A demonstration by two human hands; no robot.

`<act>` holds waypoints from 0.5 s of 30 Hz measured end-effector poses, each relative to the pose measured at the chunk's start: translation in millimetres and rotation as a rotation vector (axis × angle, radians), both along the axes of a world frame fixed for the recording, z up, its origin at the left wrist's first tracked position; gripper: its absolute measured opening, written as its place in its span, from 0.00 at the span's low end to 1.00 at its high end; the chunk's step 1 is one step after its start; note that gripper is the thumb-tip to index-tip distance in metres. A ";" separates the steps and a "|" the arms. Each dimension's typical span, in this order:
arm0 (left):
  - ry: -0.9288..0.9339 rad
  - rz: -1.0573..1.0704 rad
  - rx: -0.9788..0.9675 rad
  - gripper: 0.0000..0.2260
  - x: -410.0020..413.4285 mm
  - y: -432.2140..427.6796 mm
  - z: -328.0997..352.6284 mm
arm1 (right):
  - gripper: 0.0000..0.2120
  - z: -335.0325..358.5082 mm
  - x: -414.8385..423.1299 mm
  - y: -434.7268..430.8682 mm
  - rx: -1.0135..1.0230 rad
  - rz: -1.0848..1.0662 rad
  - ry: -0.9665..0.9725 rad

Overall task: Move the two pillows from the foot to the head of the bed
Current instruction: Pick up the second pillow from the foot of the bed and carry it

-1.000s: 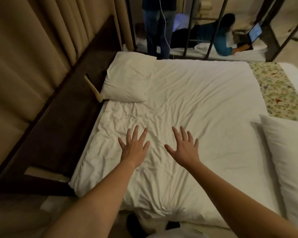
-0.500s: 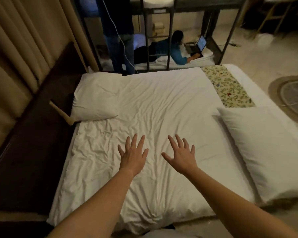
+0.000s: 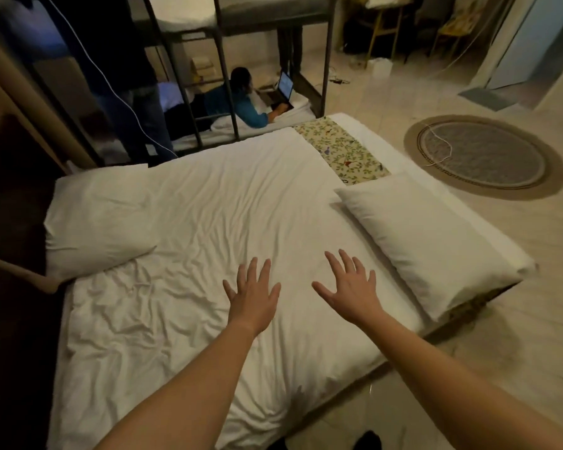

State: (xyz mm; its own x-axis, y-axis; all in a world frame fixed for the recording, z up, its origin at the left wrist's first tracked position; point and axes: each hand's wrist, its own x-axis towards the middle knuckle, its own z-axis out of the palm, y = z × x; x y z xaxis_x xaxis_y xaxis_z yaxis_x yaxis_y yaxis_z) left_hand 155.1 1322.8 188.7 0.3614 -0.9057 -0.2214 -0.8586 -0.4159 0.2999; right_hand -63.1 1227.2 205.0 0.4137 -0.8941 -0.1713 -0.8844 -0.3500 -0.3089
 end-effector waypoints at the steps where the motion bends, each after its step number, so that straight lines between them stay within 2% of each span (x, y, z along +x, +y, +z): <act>1: 0.004 -0.008 0.002 0.29 -9.3 -3.2 1.7 | 0.41 -0.4 -11.2 -1.8 -0.007 -0.010 -0.005; 9: -0.017 -0.014 -0.023 0.29 -92.4 -52.6 13.0 | 0.41 4.3 -104.6 -47.6 -0.041 -0.030 0.004; 15: 0.015 0.011 -0.042 0.29 -204.6 -104.2 14.7 | 0.40 18.3 -214.0 -104.7 -0.044 -0.005 0.007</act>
State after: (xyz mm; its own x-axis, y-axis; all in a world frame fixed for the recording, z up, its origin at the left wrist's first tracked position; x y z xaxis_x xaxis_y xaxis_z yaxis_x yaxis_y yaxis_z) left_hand -49.5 1218.6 203.4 0.3685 -0.9102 -0.1889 -0.8492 -0.4123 0.3300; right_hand -277.1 1122.5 223.3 0.4081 -0.9029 -0.1350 -0.8882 -0.3585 -0.2873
